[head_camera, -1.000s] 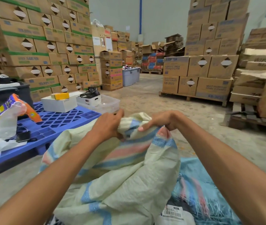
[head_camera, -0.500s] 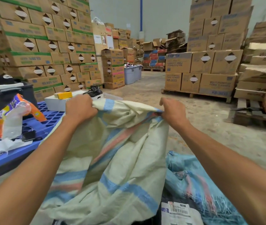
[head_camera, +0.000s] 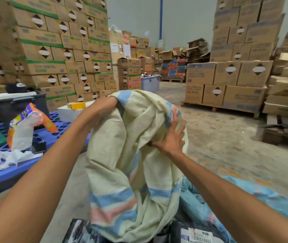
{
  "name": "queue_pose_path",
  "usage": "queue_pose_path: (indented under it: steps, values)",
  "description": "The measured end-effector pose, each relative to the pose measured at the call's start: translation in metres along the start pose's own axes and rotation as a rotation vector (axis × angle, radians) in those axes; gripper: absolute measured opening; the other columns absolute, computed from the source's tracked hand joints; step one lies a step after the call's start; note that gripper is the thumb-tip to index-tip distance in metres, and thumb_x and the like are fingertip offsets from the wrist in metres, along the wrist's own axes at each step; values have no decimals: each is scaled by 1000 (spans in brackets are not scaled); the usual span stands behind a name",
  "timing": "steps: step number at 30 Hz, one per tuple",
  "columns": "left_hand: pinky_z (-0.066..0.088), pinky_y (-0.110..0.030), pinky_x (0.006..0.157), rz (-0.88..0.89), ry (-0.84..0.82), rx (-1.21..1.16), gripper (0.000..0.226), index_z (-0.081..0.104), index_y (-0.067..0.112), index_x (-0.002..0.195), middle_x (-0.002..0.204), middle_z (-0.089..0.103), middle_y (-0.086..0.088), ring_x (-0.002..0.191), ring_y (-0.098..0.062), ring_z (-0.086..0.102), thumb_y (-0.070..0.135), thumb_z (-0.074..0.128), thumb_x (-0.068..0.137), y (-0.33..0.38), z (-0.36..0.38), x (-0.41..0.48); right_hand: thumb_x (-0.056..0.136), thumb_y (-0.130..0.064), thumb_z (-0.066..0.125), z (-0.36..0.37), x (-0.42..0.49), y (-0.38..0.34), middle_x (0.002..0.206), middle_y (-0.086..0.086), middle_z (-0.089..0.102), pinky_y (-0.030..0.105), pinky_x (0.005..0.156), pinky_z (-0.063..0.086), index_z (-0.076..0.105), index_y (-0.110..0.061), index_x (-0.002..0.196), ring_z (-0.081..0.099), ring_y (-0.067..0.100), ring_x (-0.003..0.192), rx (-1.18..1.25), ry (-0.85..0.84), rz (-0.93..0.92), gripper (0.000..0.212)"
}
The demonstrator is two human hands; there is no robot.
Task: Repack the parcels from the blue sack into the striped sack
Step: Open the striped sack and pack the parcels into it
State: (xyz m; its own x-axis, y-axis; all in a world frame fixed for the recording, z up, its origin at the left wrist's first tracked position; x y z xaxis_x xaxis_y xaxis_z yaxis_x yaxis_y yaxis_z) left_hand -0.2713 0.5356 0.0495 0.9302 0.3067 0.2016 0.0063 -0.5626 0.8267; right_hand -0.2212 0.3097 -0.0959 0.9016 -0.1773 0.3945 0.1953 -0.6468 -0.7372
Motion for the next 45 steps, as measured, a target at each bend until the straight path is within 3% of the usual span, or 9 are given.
queue_pose_path:
  steps: [4, 8, 16, 20, 26, 30, 36, 40, 45]
  values:
    - [46, -34, 76, 9, -99, 41, 41, 60, -1, 125, 130, 61, -19, 91, -22, 52, 18, 62, 89, -1, -8, 3, 81, -31, 73, -12, 23, 4, 128, 13, 50, 48, 97, 43, 27, -33, 153, 49, 36, 121, -124, 203, 62, 85]
    - [47, -39, 85, -19, -51, 81, 34, 60, 3, 123, 120, 62, -12, 94, -24, 53, 21, 55, 94, -28, -19, 15, 89, -15, 55, -24, 38, 13, 110, 10, 59, 42, 91, 45, 70, -14, 97, 52, 30, 106, -238, 155, 20, 17]
    - [36, -28, 54, 91, 232, 707, 35, 51, 10, 68, 76, 61, -13, 65, -27, 52, 40, 59, 85, -107, -23, 5, 87, -24, 56, -53, 18, 15, 87, 14, 60, 31, 70, 55, 68, -7, 73, 68, 23, 70, 753, -830, 578, 25]
    - [38, -32, 62, -42, 198, 667, 37, 53, 9, 75, 82, 58, -8, 76, -25, 52, 42, 55, 91, -128, -17, 6, 65, -65, 78, -48, 14, 17, 126, 19, 67, 43, 87, 57, 61, -10, 130, 67, 35, 111, 668, -1021, 465, 86]
    - [42, -34, 66, -31, 185, 751, 36, 54, 11, 80, 89, 61, -10, 81, -28, 54, 47, 53, 89, -144, -28, 17, 83, -6, 78, -46, 23, 20, 125, 13, 69, 42, 89, 58, 55, -18, 131, 68, 29, 112, 304, -1023, 214, 55]
    - [42, -34, 63, 62, 215, 888, 38, 52, 12, 79, 84, 60, -10, 74, -28, 52, 48, 53, 89, -146, -24, 14, 83, -11, 78, -53, 32, 34, 97, 1, 76, 18, 73, 54, 76, -19, 102, 67, 12, 90, 8, -752, -28, 21]
    - [45, -35, 70, -18, 151, 849, 33, 54, 14, 88, 93, 61, -9, 81, -27, 53, 47, 55, 88, -157, -10, 22, 82, -20, 67, -50, 37, 23, 94, -2, 76, 27, 66, 43, 77, -34, 106, 67, 19, 86, -461, -249, -287, 30]
    - [45, -33, 66, 30, 169, 873, 31, 53, 13, 83, 82, 56, -6, 76, -26, 53, 44, 57, 87, -161, -1, 18, 79, -5, 55, -36, 28, 23, 90, 11, 73, 32, 69, 47, 76, -17, 96, 68, 33, 90, -358, -186, -78, 29]
    - [42, -34, 64, 119, 213, 910, 29, 54, 15, 87, 92, 63, -9, 80, -28, 57, 44, 53, 90, -162, -7, 21, 93, -2, 39, -50, 12, 10, 55, 11, 64, 23, 42, 50, 65, -4, 53, 63, 22, 44, 325, -637, 426, 48]
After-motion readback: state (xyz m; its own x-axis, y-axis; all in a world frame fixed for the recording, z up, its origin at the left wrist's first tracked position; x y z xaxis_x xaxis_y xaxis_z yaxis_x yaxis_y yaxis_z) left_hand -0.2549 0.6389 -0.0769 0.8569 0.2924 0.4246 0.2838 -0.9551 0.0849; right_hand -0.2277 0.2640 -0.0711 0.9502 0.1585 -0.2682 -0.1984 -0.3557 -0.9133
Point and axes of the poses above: each hand's wrist, its own x-axis towards the middle knuckle, its own z-axis out of the palm, y = z × x, the point moved 3 cm from there along x, towards the middle knuckle
